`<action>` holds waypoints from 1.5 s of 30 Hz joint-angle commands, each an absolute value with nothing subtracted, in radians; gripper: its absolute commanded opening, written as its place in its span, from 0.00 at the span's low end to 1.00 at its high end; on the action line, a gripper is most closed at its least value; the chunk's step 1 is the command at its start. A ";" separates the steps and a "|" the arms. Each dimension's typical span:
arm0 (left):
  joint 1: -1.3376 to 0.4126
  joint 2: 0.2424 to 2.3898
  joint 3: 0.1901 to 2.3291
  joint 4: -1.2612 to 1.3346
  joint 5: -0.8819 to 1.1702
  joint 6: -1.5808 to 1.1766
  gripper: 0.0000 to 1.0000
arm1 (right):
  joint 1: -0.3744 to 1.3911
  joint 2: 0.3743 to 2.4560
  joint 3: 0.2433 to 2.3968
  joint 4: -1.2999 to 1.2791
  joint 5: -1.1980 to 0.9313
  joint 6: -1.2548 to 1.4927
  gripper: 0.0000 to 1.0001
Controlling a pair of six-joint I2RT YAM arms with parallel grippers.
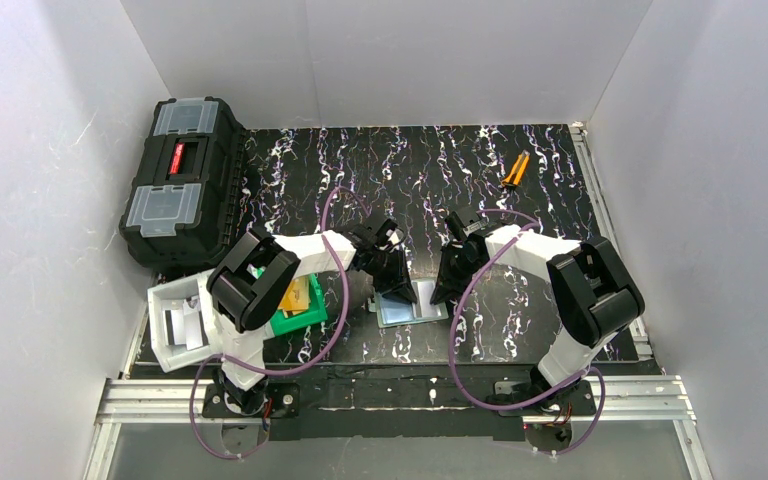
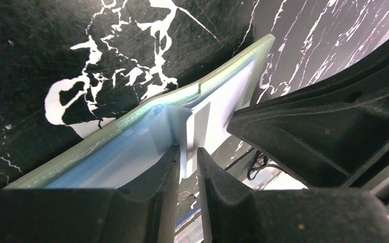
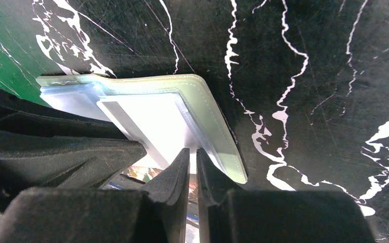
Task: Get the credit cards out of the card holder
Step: Remove the credit card from the card holder.
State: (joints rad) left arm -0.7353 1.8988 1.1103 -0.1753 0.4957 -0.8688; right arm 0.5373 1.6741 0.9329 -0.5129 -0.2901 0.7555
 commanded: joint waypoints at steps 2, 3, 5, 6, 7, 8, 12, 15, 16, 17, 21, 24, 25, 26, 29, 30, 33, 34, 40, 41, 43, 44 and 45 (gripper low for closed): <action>-0.733 1.917 1.078 -0.151 0.520 -0.892 0.14 | 0.544 1.694 0.911 -0.491 -0.281 0.753 0.16; -0.733 1.918 1.077 -0.149 0.521 -0.893 0.13 | 0.545 1.696 0.911 -0.491 -0.279 0.754 0.15; -0.734 1.913 1.073 -0.143 0.523 -0.896 0.09 | 0.545 1.699 0.911 -0.494 -0.277 0.753 0.15; -0.733 1.912 1.072 -0.141 0.524 -0.897 0.07 | 0.545 1.702 0.912 -0.495 -0.275 0.754 0.14; -0.734 1.911 1.069 -0.138 0.527 -0.900 0.05 | 0.545 1.704 0.911 -0.497 -0.273 0.754 0.14; -0.733 1.909 1.067 -0.135 0.529 -0.902 0.02 | 0.544 1.705 0.912 -0.498 -0.269 0.754 0.14; -0.731 1.896 1.057 -0.123 0.532 -0.910 0.00 | 0.543 1.708 0.913 -0.507 -0.252 0.755 0.13; -0.724 1.884 1.057 -0.129 0.530 -0.910 0.00 | 0.543 1.710 0.912 -0.517 -0.236 0.755 0.12; -0.718 1.878 1.055 -0.134 0.529 -0.910 0.00 | 0.542 1.710 0.912 -0.519 -0.232 0.755 0.12; -0.714 1.874 1.055 -0.139 0.526 -0.908 0.00 | 0.542 1.709 0.912 -0.522 -0.228 0.756 0.12; -0.693 1.851 1.050 -0.170 0.514 -0.889 0.00 | 0.539 1.709 0.912 -0.528 -0.217 0.757 0.12; -0.679 1.836 1.045 -0.191 0.514 -0.867 0.00 | 0.537 1.708 0.912 -0.528 -0.215 0.758 0.12; -0.676 1.831 1.046 -0.197 0.511 -0.862 0.00 | 0.537 1.710 0.913 -0.530 -0.215 0.756 0.12; -0.675 1.827 1.042 -0.200 0.510 -0.858 0.00 | 0.536 1.710 0.913 -0.531 -0.216 0.757 0.12; -0.666 1.814 1.036 -0.210 0.508 -0.848 0.00 | 0.535 1.713 0.915 -0.529 -0.218 0.757 0.12; -0.664 1.809 1.034 -0.214 0.507 -0.847 0.00 | 0.536 1.715 0.916 -0.528 -0.219 0.755 0.12; -0.656 1.802 1.029 -0.218 0.511 -0.836 0.00 | 0.535 1.720 0.917 -0.527 -0.222 0.756 0.12; -0.655 1.803 1.032 -0.224 0.513 -0.830 0.00 | 0.536 1.721 0.917 -0.525 -0.223 0.756 0.12; -0.648 1.806 1.032 -0.244 0.515 -0.818 0.00 | 0.535 1.696 0.916 -0.498 -0.259 0.744 0.23; -0.645 1.806 1.030 -0.249 0.511 -0.819 0.00 | 0.535 1.693 0.919 -0.497 -0.265 0.741 0.26; -0.641 1.807 1.033 -0.267 0.504 -0.814 0.00 | 0.535 1.677 0.917 -0.484 -0.275 0.736 0.28; -0.640 1.811 1.038 -0.281 0.497 -0.810 0.00 | 0.536 1.668 0.916 -0.478 -0.279 0.736 0.28; -0.641 1.818 1.043 -0.291 0.494 -0.807 0.00 | 0.535 1.660 0.917 -0.474 -0.285 0.736 0.29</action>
State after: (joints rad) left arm -0.6575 1.8549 1.0462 -0.1974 0.5320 -0.8391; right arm 0.5362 1.6878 0.9329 -0.4931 -0.3092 0.7578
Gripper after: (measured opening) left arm 0.021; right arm 0.279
